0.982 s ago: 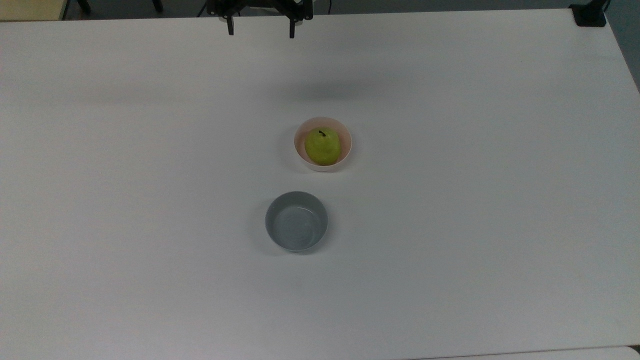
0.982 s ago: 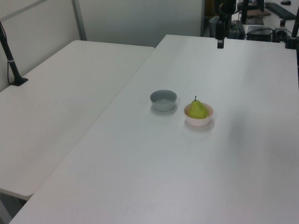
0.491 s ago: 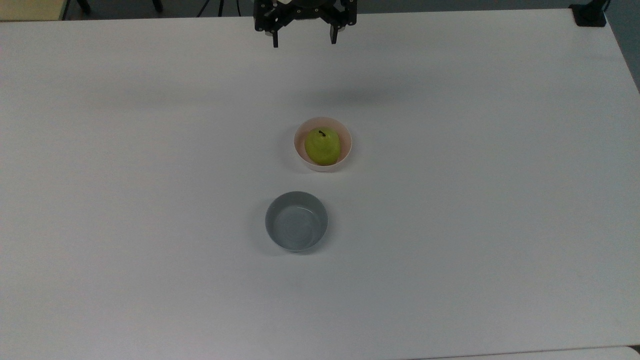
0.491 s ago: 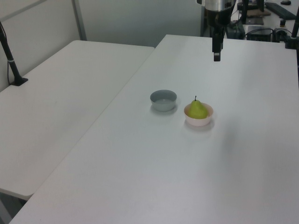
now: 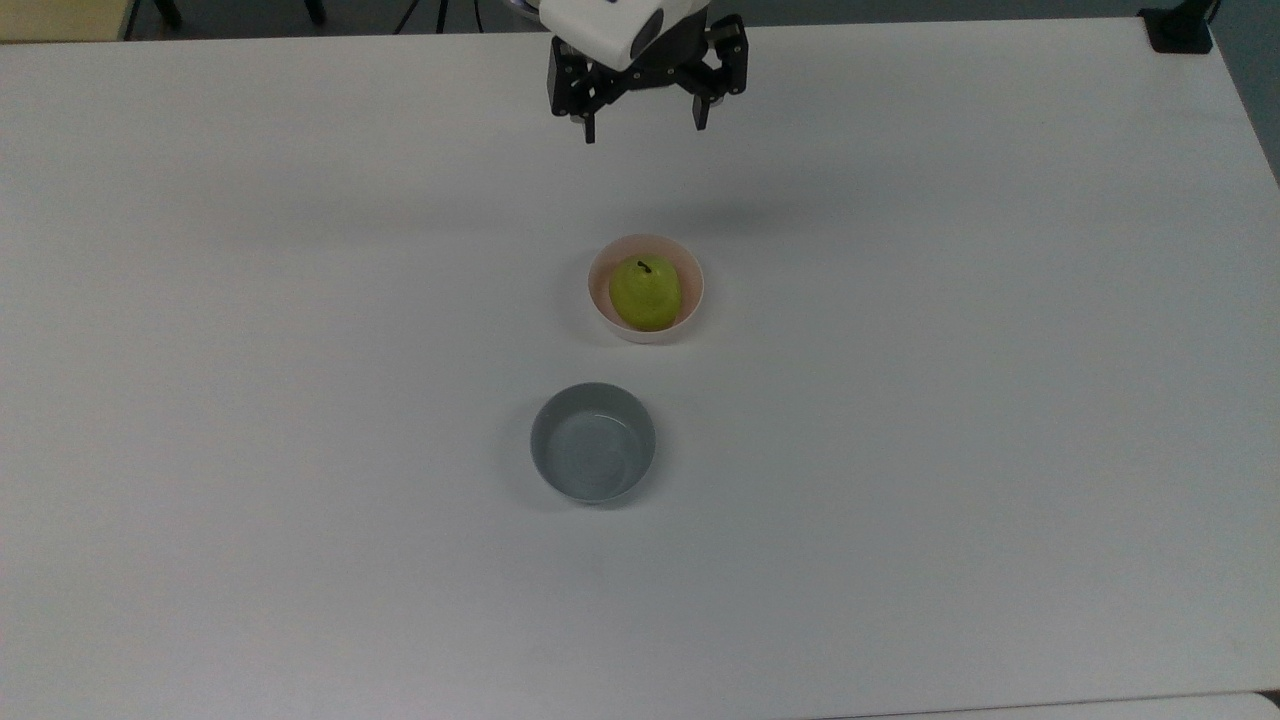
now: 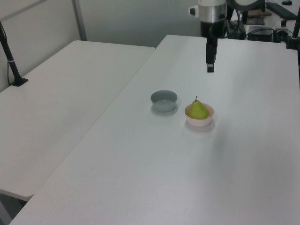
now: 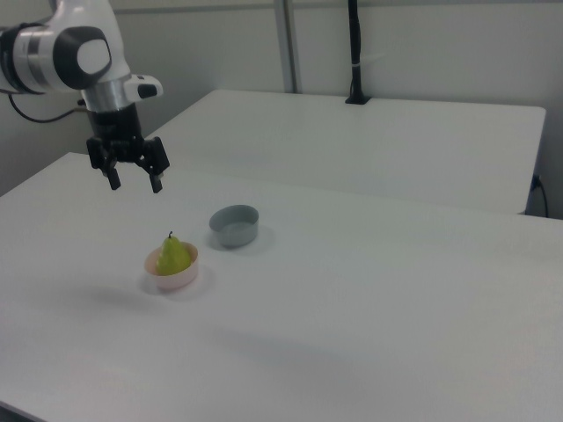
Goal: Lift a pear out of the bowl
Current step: 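Lower the open gripper over the green pear in the pink bowl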
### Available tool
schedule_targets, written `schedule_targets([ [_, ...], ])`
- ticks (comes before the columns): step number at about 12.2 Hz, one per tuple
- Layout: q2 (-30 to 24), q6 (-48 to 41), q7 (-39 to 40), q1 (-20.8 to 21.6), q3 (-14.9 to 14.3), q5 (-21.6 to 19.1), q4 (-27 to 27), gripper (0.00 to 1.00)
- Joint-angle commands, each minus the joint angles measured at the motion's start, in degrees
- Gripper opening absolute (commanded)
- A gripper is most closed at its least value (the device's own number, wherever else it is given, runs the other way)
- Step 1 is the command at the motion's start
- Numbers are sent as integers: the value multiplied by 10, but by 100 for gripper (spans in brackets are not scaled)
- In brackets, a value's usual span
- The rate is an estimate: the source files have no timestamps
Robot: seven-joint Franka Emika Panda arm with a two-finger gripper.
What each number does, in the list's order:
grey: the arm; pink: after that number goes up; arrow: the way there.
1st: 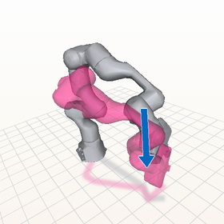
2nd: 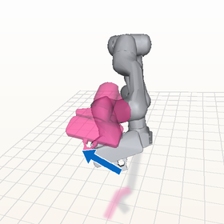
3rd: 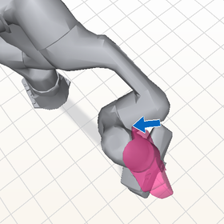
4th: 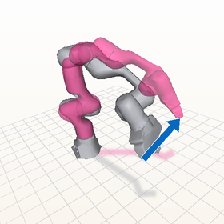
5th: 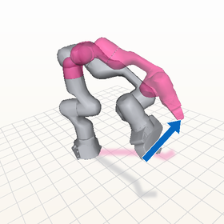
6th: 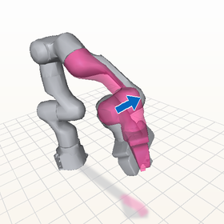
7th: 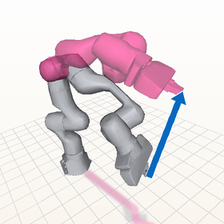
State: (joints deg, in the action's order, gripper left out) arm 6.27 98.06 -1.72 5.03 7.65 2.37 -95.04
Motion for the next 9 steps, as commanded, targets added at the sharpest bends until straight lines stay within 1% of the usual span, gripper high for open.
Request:
schedule_targets([
  [1, 24, 40, 10, 14, -4, -7, -17, 100],
  [3, 40, 56, 10, 14, -4, -4, -28, 100],
  [5, 67, 86, 8, 15, -4, 2, -35, 100],
  [7, 94, 112, 5, 19, -4, 12, -34, 100],
  [9, 108, 115, 3, 25, -4, 27, -34, 100],
])
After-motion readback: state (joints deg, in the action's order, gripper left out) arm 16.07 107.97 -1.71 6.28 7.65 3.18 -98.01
